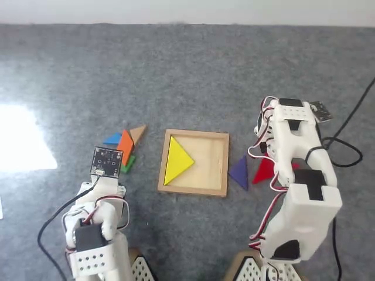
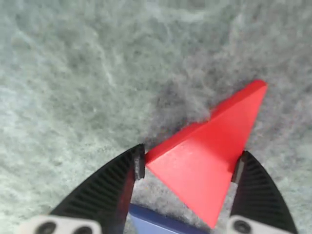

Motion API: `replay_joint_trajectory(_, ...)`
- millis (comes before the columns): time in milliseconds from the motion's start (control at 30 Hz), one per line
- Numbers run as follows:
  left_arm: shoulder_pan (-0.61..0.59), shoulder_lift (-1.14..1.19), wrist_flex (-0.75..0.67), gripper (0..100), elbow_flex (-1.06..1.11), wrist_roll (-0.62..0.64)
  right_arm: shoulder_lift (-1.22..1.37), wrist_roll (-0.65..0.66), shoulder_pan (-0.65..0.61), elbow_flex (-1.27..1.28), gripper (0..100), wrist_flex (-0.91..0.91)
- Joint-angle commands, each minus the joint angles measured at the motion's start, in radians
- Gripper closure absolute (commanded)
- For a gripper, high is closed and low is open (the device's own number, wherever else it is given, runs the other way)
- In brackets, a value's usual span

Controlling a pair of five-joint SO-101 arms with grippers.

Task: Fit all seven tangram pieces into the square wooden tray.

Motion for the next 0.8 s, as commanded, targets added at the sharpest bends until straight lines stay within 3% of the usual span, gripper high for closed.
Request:
replay_joint_trajectory(0,0.002,-0.011,0.005,94,-0.008,-0.006,0.005,-0.009,0.004,-0.041,71.8,-0.024)
replay_joint_trajectory(133,0.002,-0.011,0.005,94,-0.008,-0.006,0.002,0.003,0.002,-0.04,78.6,-0.016)
replay_joint_trajectory(367,0.002,-0.011,0.005,94,-0.008,-0.006,-0.004,0.195,0.005,-0.072,98.6,-0.015)
replay_joint_trajectory(600,0.002,-0.011,0.005,94,-0.008,-0.006,-0.012,0.201,0.005,-0.074,97.1,-0.015)
replay_joint_trajectory(767,0.002,-0.011,0.005,94,-0.008,-0.006,-0.113,0.368,-0.004,-0.126,97.1,0.041)
